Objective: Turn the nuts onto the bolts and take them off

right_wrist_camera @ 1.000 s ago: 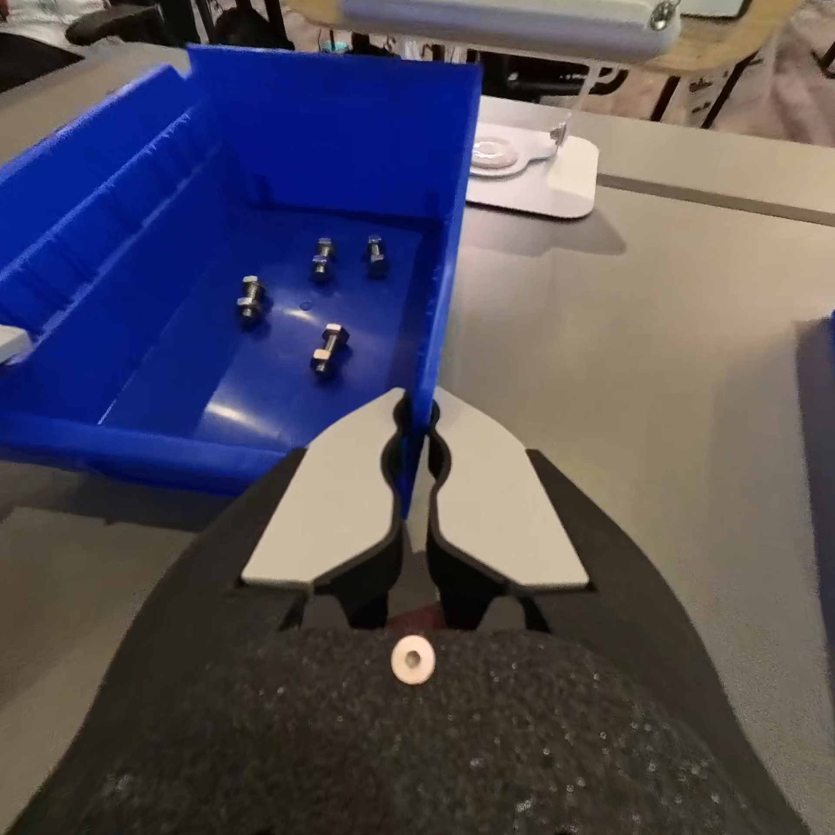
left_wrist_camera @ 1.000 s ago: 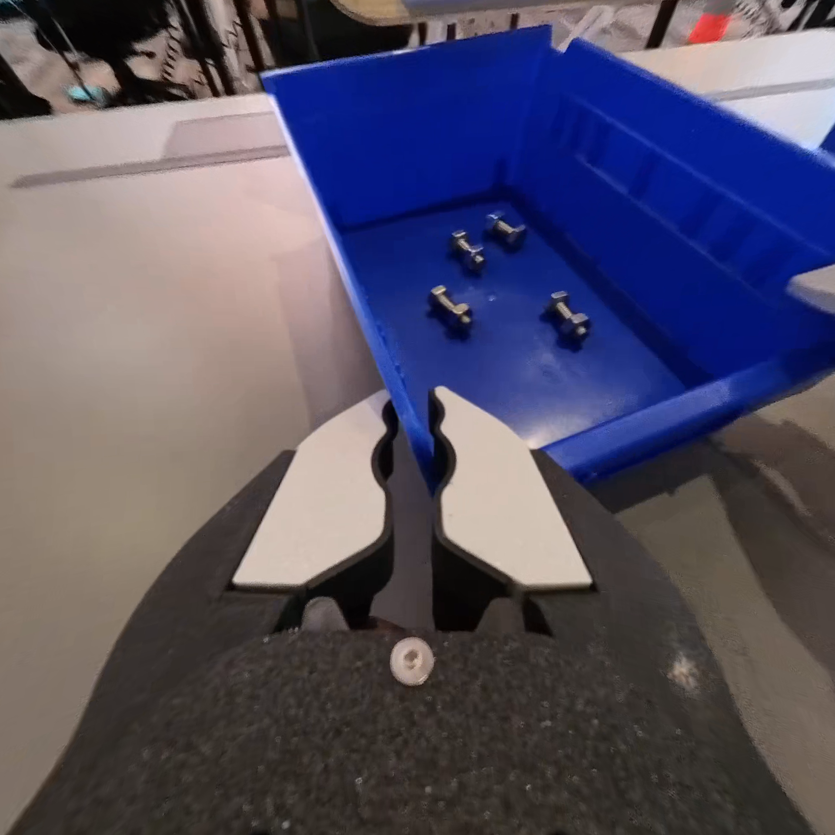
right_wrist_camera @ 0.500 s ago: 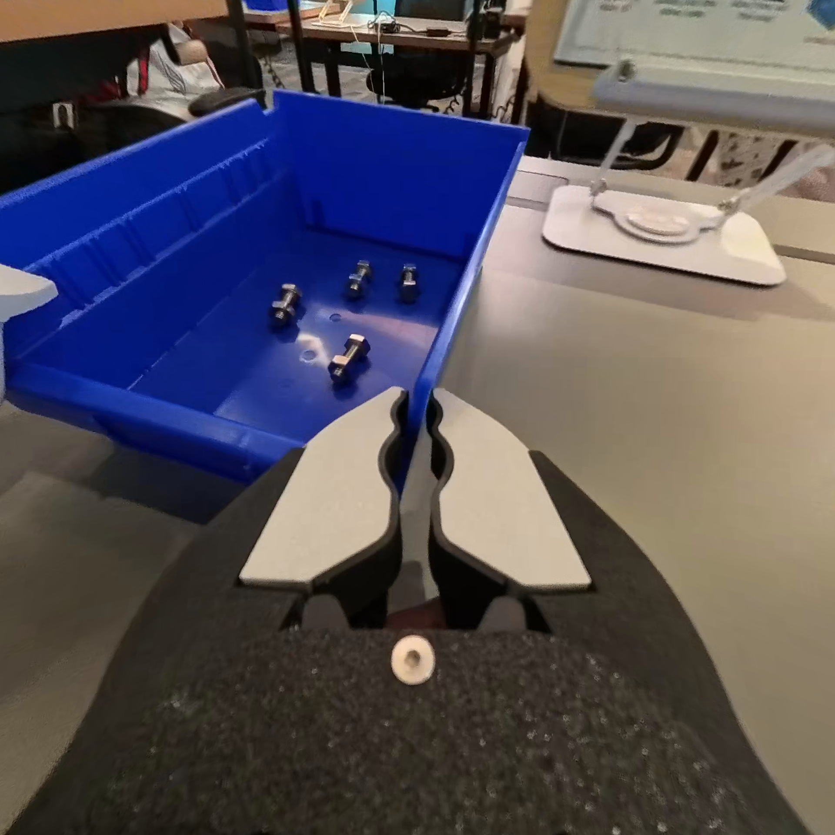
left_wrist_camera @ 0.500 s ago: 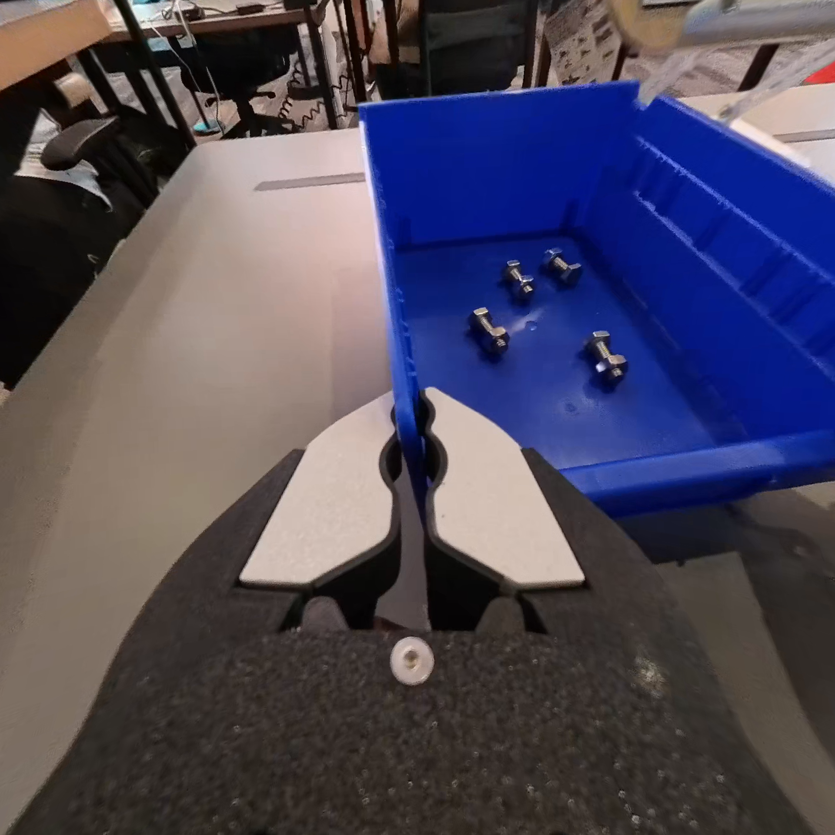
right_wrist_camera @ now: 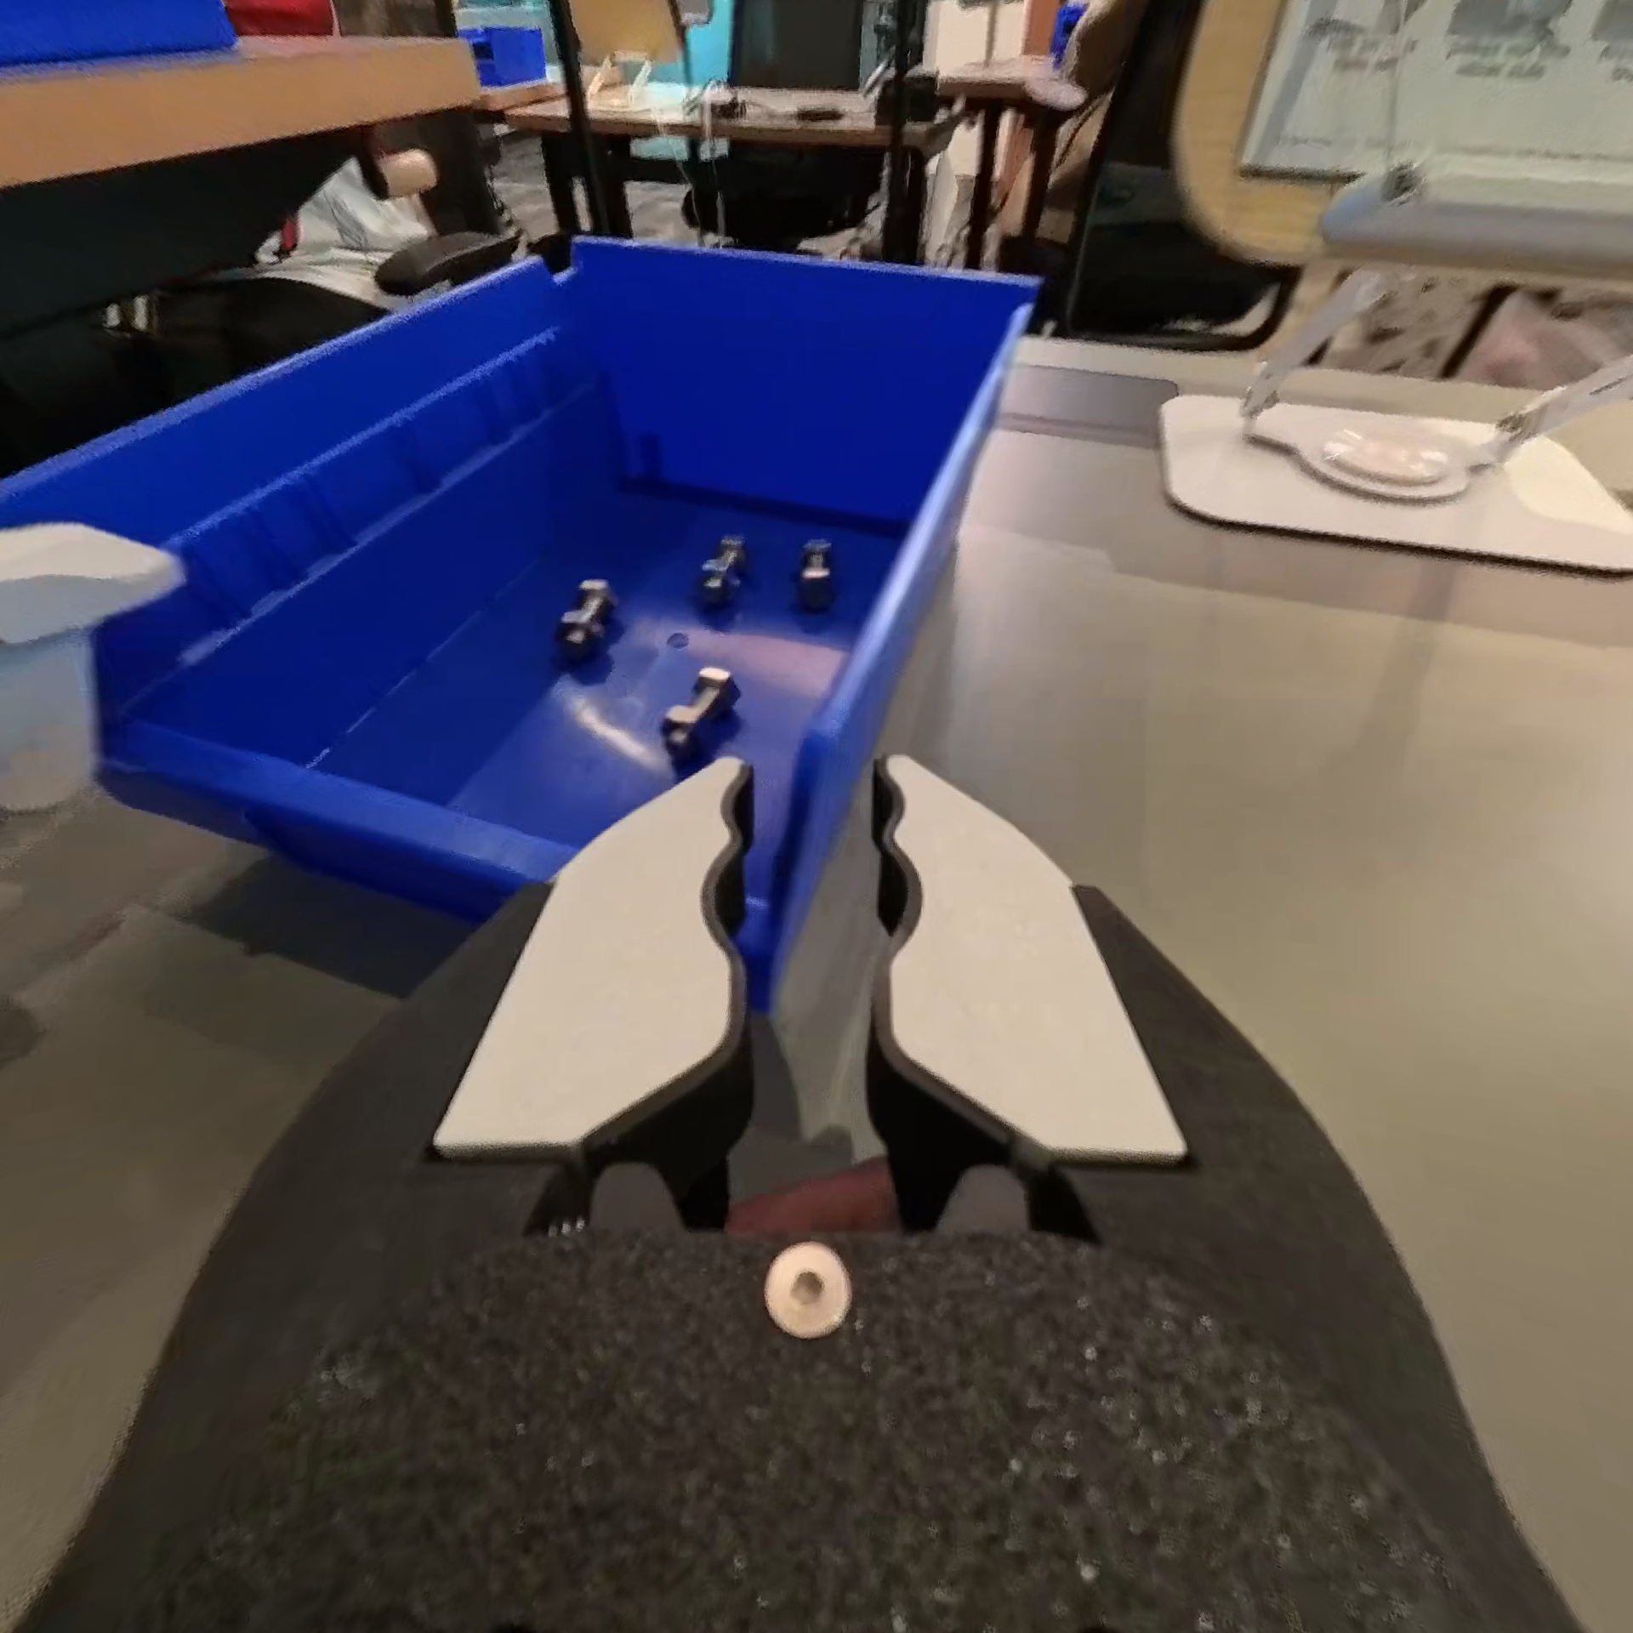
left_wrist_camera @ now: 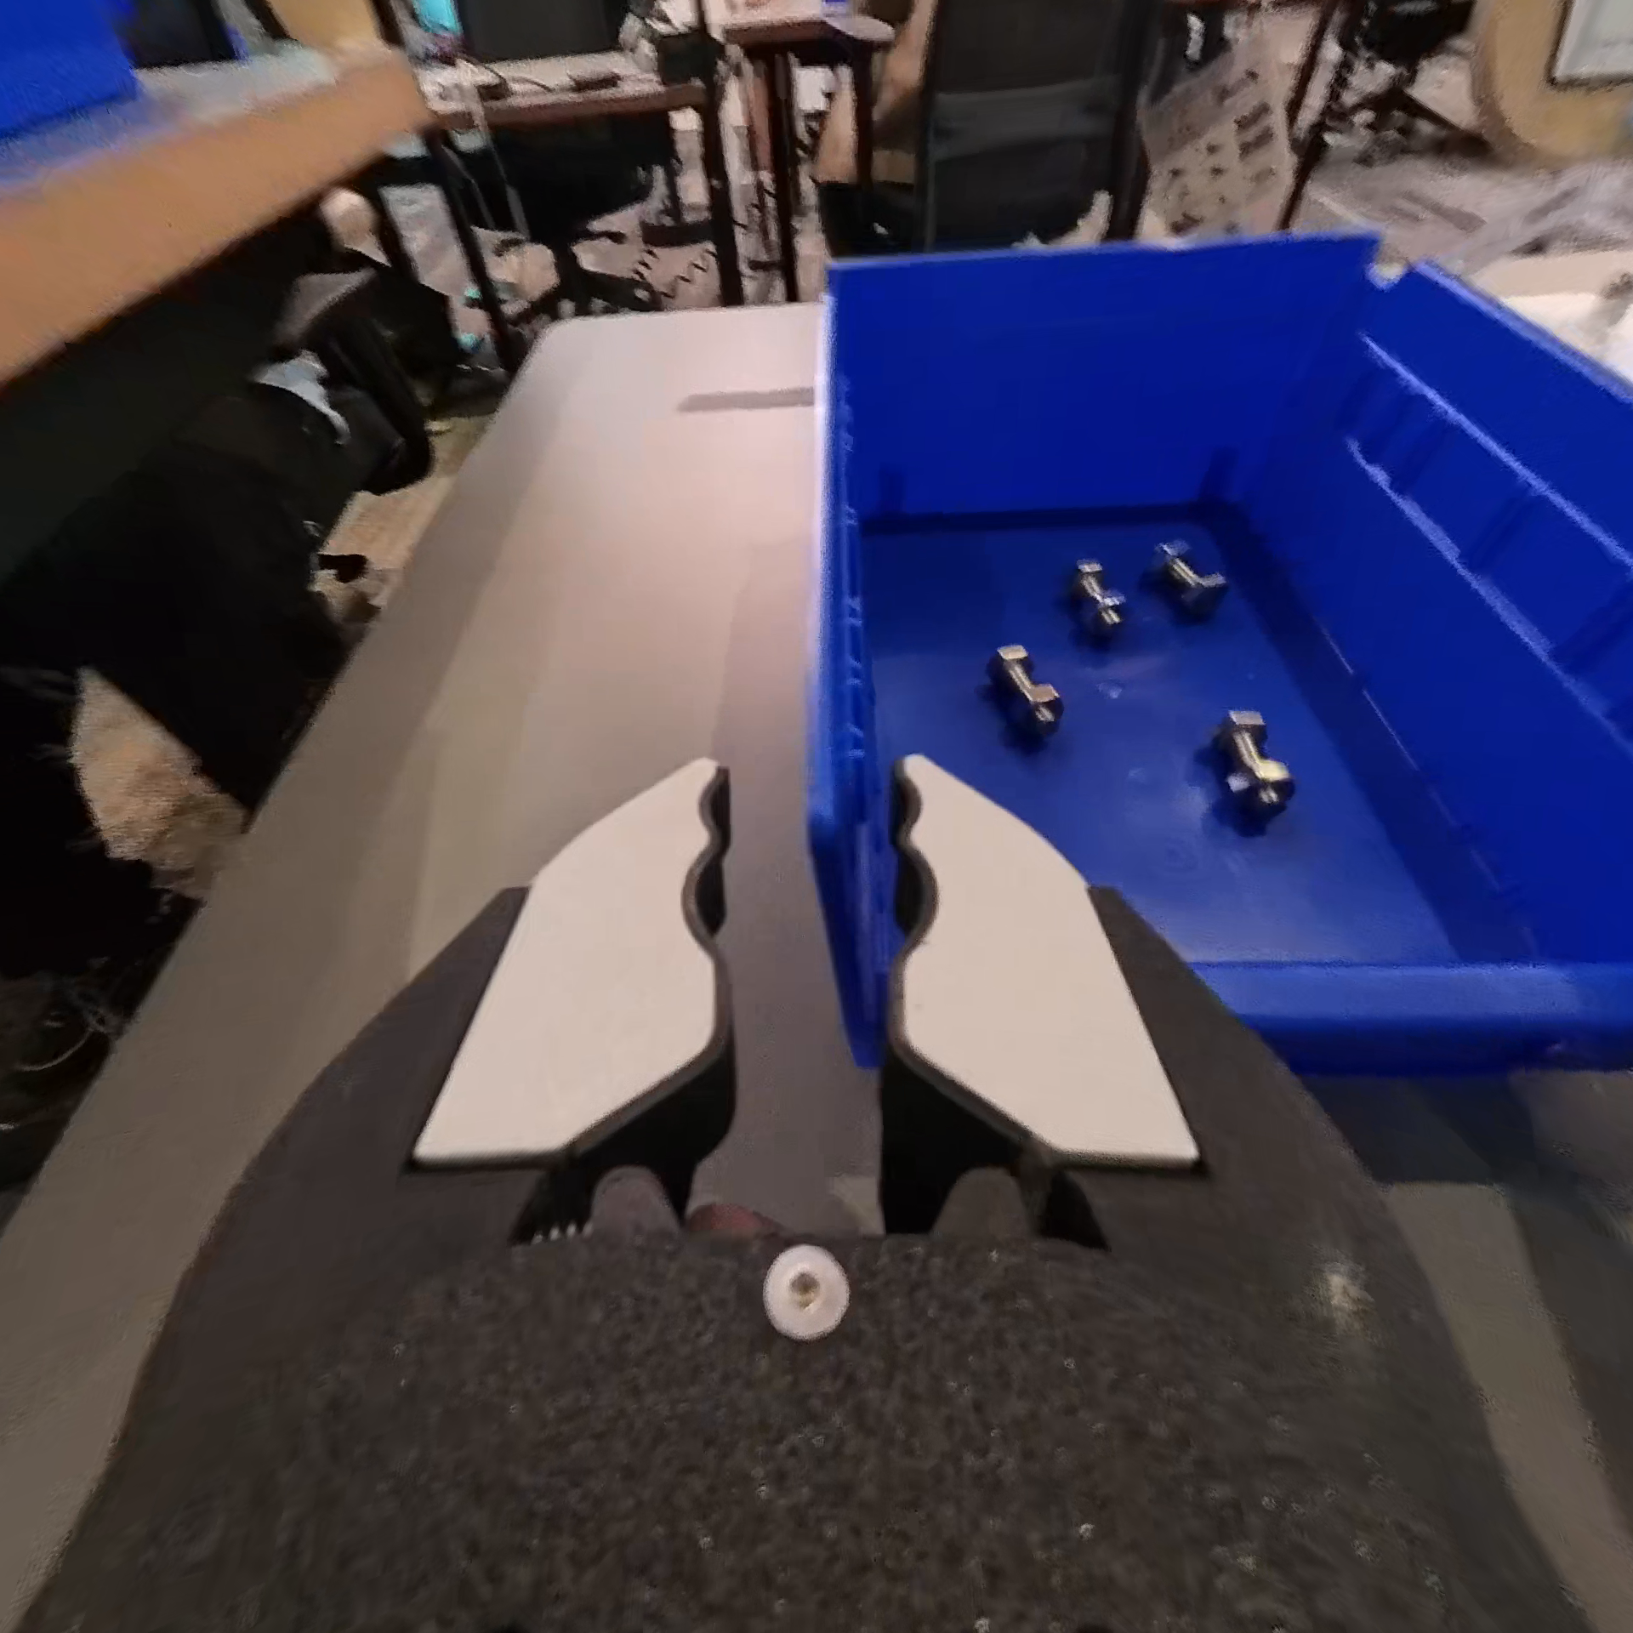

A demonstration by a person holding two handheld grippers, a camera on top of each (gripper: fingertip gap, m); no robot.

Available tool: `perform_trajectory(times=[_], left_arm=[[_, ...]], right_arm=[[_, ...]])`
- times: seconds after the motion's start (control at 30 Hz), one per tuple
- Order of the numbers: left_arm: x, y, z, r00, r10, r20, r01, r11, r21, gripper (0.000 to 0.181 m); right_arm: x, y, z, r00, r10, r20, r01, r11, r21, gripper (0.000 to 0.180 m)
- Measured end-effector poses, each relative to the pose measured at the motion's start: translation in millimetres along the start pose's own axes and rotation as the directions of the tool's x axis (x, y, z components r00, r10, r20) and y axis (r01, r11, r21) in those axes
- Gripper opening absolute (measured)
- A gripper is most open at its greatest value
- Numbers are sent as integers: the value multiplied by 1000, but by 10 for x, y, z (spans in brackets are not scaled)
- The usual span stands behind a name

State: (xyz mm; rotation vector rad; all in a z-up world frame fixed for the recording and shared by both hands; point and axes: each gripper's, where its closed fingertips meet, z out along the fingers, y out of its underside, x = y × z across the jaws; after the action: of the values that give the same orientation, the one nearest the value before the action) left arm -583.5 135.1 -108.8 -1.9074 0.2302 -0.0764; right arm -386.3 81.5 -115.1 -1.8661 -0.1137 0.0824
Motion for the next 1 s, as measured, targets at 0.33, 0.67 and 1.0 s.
perform_trajectory(times=[0.33, 0.67, 1.0], left_arm=[[947, -291, -988, 998, 51, -46, -43, 987, 155, 48], [2303, 37, -808, 933, 222, -282, -206, 975, 87, 50], [2435, 218, -775, 926, 268, -264, -261, 963, 61, 50]], right_arm=[[2742, -213, -1746, 986, -62, -155, 83, 988, 130, 31], [6394, 813, -2451, 830, 142, -539, -198, 979, -48, 37], [6355, 733, -1906, 935, 146, -323, -174, 983, -59, 3]])
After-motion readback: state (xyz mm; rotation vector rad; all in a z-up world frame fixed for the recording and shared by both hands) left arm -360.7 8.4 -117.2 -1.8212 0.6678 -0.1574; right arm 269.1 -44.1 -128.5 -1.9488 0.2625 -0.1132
